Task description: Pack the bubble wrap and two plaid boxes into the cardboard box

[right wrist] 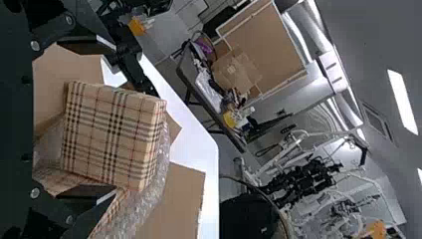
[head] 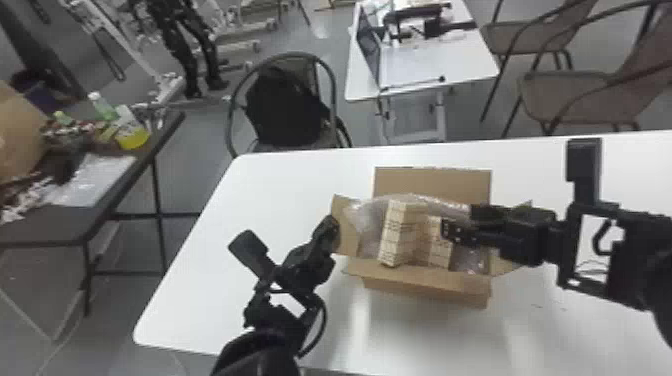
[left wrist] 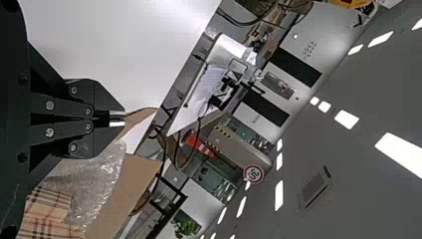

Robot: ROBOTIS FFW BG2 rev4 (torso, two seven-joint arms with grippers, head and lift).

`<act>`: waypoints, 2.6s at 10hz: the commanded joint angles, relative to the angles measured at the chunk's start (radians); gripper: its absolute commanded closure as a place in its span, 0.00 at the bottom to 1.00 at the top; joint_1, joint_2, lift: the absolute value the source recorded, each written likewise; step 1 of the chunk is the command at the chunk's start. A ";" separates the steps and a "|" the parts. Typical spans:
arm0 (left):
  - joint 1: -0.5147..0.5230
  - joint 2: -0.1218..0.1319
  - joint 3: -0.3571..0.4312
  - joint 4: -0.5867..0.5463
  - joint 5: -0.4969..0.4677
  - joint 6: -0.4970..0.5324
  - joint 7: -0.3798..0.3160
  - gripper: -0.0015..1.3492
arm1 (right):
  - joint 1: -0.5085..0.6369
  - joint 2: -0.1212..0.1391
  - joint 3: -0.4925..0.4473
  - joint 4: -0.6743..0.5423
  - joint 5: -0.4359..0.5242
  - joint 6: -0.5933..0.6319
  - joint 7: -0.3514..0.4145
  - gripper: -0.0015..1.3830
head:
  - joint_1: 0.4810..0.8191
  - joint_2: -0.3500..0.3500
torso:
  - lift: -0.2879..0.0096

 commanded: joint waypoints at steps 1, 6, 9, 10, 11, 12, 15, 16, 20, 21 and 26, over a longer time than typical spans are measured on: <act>0.000 -0.003 0.021 -0.001 -0.007 -0.007 0.000 0.90 | 0.062 0.004 -0.082 -0.080 0.078 -0.065 -0.028 0.09 | 0.63 0.94 | 0.68; 0.016 -0.003 0.246 0.001 -0.076 -0.075 0.038 0.90 | 0.389 0.002 -0.370 -0.224 0.195 -0.251 -0.113 0.09 | 0.63 0.79 | 0.68; -0.050 -0.003 0.318 0.120 -0.071 -0.303 0.242 0.90 | 0.421 0.002 -0.379 -0.223 0.162 -0.251 -0.111 0.09 | 0.63 0.93 | 0.68; -0.083 -0.003 0.315 0.174 -0.076 -0.386 0.318 0.90 | 0.413 0.002 -0.376 -0.217 0.159 -0.251 -0.111 0.09 | 0.63 0.99 | 0.68; -0.098 -0.003 0.295 0.214 -0.096 -0.486 0.428 0.90 | 0.404 0.002 -0.367 -0.207 0.153 -0.250 -0.111 0.09 | 0.63 1.00 | 0.68; -0.095 -0.003 0.266 0.237 -0.151 -0.586 0.592 0.90 | 0.398 0.001 -0.364 -0.201 0.153 -0.250 -0.102 0.09 | 0.63 1.00 | 0.68; -0.093 -0.003 0.272 0.281 -0.272 -0.744 0.894 0.90 | 0.387 0.001 -0.359 -0.195 0.155 -0.237 -0.082 0.09 | 0.63 1.00 | 0.68; -0.100 -0.003 0.259 0.292 -0.283 -0.759 0.940 0.90 | 0.384 0.001 -0.356 -0.192 0.155 -0.231 -0.076 0.09 | 0.63 1.00 | 0.68; -0.100 -0.003 0.122 0.326 -0.200 -0.856 0.939 0.11 | 0.372 -0.004 -0.338 -0.171 0.162 -0.231 -0.058 0.09 | 0.63 1.00 | 0.68; -0.078 0.012 0.059 0.324 -0.202 -0.939 0.939 0.07 | 0.378 -0.001 -0.336 -0.171 0.175 -0.239 -0.058 0.09 | 0.63 1.00 | 0.68; 0.227 0.012 -0.136 -0.019 -0.413 -0.894 0.721 0.11 | 0.512 0.054 -0.338 -0.009 0.305 -0.888 -0.099 0.09 | 0.63 0.94 | 0.68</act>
